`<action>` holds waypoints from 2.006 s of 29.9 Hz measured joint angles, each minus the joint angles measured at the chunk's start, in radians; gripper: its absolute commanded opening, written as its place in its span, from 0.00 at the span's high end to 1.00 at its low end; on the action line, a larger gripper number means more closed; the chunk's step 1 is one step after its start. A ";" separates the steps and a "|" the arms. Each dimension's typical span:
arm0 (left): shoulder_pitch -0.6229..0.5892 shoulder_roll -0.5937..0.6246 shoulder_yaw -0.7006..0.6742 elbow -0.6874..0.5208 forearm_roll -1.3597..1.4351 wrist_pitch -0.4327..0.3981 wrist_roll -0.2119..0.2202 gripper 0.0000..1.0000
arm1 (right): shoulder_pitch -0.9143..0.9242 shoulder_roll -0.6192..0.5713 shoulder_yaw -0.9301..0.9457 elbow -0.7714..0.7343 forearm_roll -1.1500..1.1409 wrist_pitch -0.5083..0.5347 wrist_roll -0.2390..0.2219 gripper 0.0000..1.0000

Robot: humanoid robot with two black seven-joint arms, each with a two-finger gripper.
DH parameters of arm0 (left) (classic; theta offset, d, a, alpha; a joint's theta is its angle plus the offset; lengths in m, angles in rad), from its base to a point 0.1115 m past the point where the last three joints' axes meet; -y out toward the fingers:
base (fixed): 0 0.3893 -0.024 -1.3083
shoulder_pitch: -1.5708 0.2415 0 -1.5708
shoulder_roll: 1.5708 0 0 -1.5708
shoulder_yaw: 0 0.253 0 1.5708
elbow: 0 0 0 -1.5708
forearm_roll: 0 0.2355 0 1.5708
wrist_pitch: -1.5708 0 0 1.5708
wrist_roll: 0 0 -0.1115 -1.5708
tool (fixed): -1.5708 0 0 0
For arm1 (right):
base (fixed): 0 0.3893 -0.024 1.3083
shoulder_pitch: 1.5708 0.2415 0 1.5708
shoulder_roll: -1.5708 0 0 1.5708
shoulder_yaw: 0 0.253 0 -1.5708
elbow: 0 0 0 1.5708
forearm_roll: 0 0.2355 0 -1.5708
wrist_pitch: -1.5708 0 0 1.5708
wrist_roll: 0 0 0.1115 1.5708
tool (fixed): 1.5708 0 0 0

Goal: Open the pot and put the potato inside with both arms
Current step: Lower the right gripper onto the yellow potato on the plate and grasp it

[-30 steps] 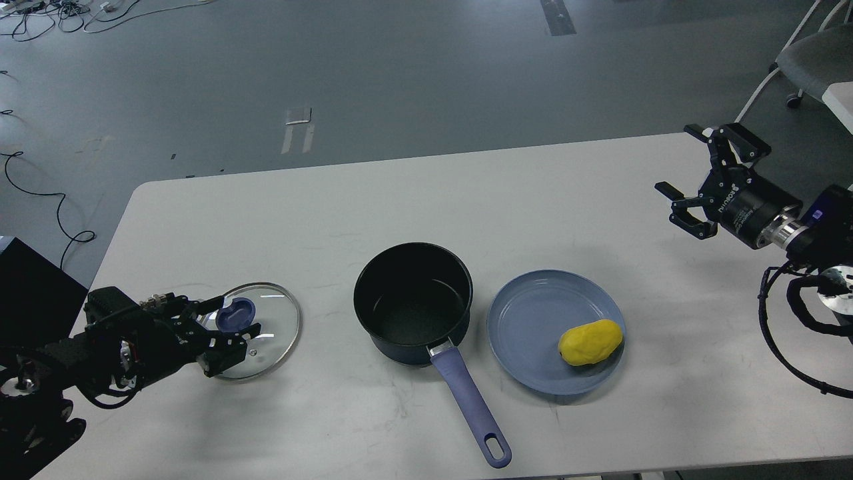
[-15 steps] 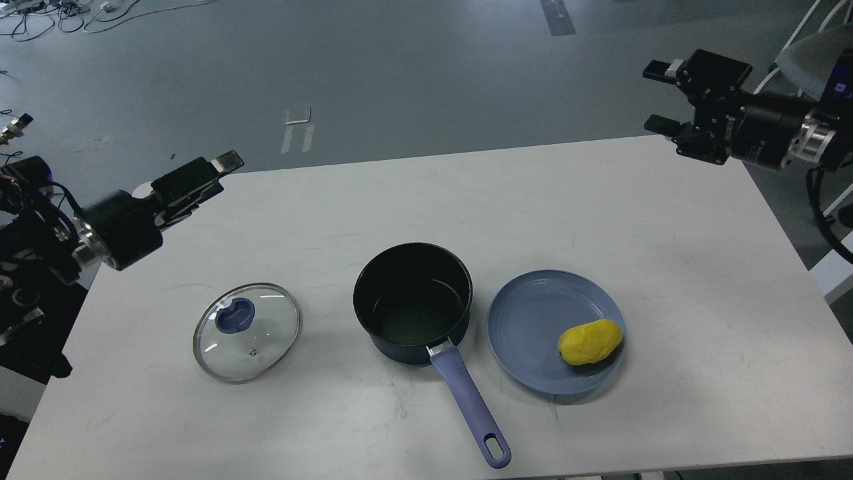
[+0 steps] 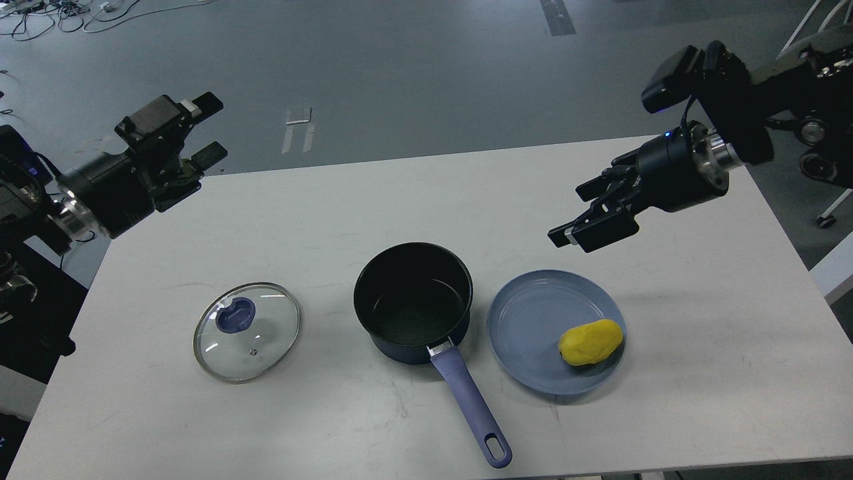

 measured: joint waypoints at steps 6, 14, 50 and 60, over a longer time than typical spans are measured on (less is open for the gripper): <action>0.000 -0.007 0.001 -0.001 -0.001 0.000 0.000 0.02 | 0.016 0.032 -0.073 0.102 -0.229 0.000 0.000 0.00; 0.001 -0.006 0.001 -0.002 -0.006 -0.001 0.000 0.02 | 0.012 0.108 -0.145 0.111 -0.395 0.000 0.000 0.00; 0.000 0.001 -0.002 -0.003 -0.012 -0.002 0.000 0.02 | -0.100 0.320 -0.242 -0.038 -0.487 0.000 0.000 0.19; 0.000 0.001 -0.002 -0.003 -0.012 -0.002 0.000 0.02 | -0.105 0.325 -0.251 -0.040 -0.489 0.000 0.000 0.77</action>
